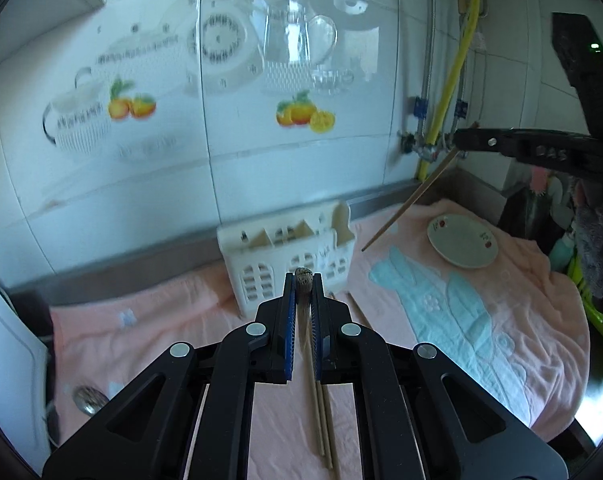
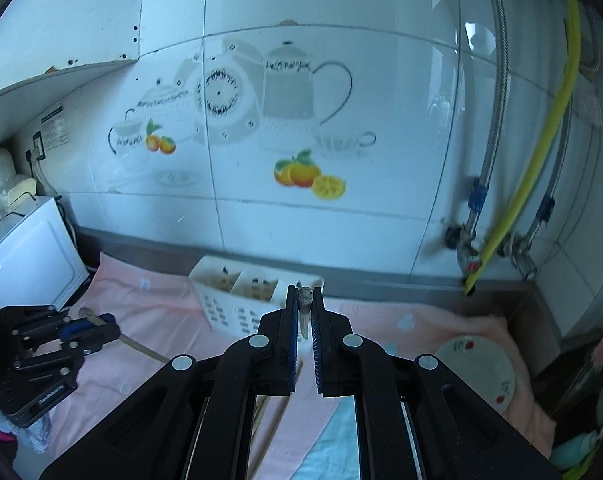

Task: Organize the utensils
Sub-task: 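Carry the chopstick in the left tool into the white holder and release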

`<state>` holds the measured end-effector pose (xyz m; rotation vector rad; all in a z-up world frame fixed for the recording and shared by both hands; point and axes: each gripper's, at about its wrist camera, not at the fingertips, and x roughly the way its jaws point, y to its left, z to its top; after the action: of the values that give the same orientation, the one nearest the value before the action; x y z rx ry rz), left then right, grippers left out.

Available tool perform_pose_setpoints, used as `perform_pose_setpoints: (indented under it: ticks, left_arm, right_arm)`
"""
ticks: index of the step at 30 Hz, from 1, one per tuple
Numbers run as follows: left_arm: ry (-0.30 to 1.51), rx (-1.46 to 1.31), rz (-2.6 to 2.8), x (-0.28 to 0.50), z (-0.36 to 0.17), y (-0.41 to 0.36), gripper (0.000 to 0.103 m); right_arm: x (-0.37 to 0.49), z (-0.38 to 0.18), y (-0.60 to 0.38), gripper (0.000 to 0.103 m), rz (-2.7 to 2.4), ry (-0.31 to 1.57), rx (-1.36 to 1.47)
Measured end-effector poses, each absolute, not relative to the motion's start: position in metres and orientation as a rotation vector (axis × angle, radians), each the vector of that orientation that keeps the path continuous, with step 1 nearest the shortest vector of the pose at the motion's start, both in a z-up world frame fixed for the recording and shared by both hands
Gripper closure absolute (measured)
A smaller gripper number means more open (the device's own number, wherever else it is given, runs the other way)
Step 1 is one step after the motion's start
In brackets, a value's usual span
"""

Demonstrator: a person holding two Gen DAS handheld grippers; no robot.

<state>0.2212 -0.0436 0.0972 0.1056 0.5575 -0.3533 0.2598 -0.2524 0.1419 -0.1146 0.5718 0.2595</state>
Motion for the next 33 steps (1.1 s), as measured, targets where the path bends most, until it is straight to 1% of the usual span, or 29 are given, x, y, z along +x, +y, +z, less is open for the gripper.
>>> perform_pose_setpoints:
  ticks: [5, 9, 14, 16, 21, 27, 33]
  left_arm:
    - [0.475, 0.119, -0.345, 0.219, 0.139, -0.044, 0.097]
    - [0.394, 0.139, -0.331, 0.217, 0.174, -0.046, 0.097]
    - [0.326, 0.178, -0.285, 0.232, 0.192, -0.053, 0.097]
    - [0.302, 0.192, -0.265, 0.24, 0.192, -0.056, 0.097]
    - [0.323, 0.189, -0.237, 0.269, 0.178, -0.061, 0.097]
    - [0.404, 0.104, -0.231, 0.309, 0.148, -0.048, 0.097]
    - [0.509, 0.039, -0.238, 0.327, 0.119, -0.033, 0.097]
  right_arm:
    - [0.281, 0.154, -0.244, 0.097, 0.258, 0.565, -0.114]
    - [0.301, 0.151, -0.235, 0.097, 0.252, 0.579, -0.121]
    - [0.323, 0.132, -0.226, 0.097, 0.246, 0.618, -0.119]
    - [0.328, 0.124, -0.224, 0.097, 0.247, 0.633, -0.119]
    - [0.334, 0.114, -0.221, 0.097, 0.246, 0.653, -0.127]
    - [0.339, 0.105, -0.217, 0.097, 0.246, 0.664, -0.147]
    - [0.342, 0.098, -0.219, 0.096, 0.237, 0.671, -0.151]
